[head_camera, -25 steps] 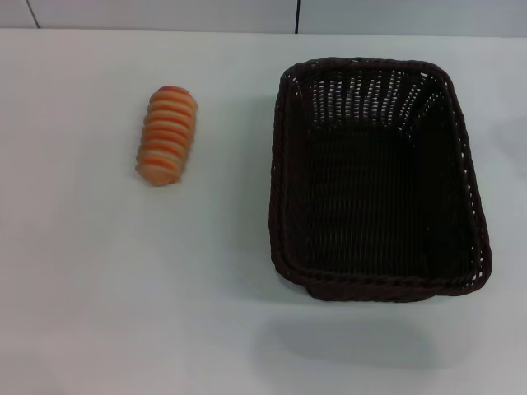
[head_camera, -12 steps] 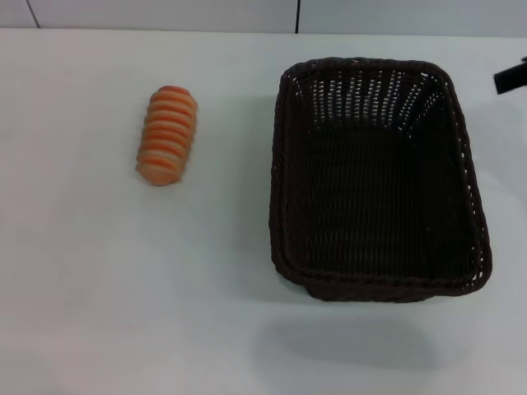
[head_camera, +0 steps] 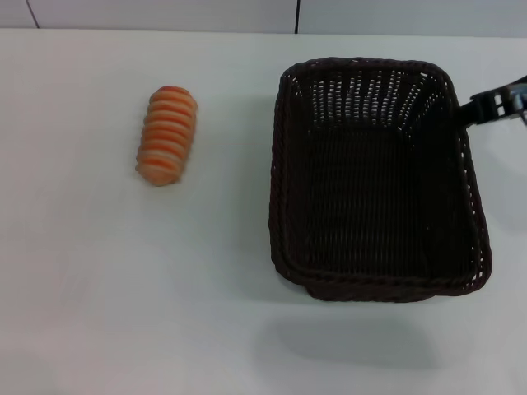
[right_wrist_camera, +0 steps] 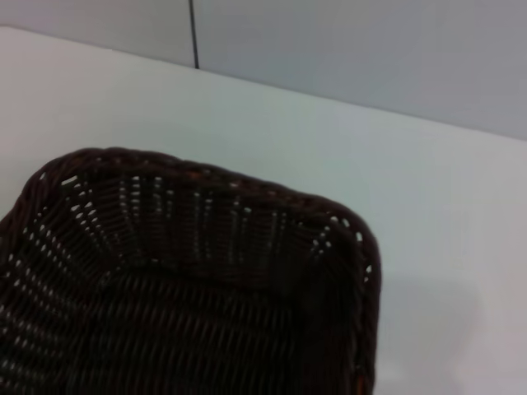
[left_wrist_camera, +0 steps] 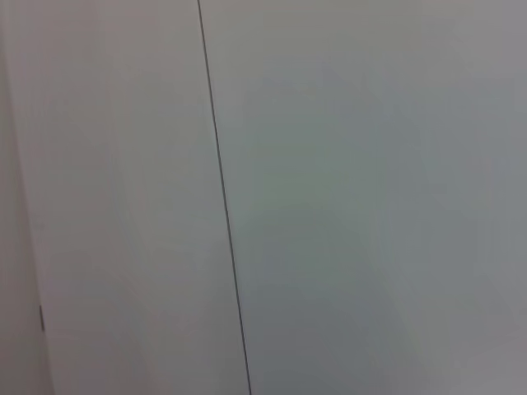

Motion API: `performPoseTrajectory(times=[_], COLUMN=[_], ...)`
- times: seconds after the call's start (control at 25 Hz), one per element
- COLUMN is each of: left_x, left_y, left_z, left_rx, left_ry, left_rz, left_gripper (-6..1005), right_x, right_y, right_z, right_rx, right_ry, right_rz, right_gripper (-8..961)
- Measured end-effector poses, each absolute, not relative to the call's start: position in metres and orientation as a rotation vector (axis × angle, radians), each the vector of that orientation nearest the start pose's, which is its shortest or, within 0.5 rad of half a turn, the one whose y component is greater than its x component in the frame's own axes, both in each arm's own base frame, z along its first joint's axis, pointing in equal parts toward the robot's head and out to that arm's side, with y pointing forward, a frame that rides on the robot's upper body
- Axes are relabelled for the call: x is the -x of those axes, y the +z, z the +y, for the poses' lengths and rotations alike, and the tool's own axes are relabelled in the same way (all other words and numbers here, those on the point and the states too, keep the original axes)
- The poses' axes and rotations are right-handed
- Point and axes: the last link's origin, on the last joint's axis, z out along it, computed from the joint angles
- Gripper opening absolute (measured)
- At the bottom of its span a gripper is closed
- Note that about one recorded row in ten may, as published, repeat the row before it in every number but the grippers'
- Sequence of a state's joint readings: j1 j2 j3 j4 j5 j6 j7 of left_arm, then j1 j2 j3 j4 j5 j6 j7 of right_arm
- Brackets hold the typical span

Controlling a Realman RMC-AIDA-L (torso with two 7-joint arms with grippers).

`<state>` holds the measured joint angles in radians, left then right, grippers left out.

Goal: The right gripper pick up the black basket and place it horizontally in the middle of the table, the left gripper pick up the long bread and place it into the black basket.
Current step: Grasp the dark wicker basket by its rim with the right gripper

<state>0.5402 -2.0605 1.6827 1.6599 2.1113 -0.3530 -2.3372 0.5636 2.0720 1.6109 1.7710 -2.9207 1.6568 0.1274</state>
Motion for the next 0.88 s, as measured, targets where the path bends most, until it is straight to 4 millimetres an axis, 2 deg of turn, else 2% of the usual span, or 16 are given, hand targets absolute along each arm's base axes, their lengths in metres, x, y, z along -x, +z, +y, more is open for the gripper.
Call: performPoseTrajectory(times=[0.4, 0.64, 0.88], left_x=[0.333, 0.334, 0.333], left_y=[0.155, 0.158, 0.163], left_z=[0.204, 0.205, 0.208], left_rx=[1.077, 1.074, 1.076], left_ry=[-0.27, -0.26, -0.247], left_rz=[-0.666, -0.655, -0.628], left_gripper=[847, 847, 846], right_x=[-0.15, -0.158, -0.169], right_y=[0.03, 0.026, 0.014], right_z=[0.335, 0.334, 0.336], right_rx=[1.961, 1.949, 1.948], right_ry=[-0.293, -0.263, -0.246], right_rz=[1.229, 1.244, 1.253], right_gripper=[743, 742, 740])
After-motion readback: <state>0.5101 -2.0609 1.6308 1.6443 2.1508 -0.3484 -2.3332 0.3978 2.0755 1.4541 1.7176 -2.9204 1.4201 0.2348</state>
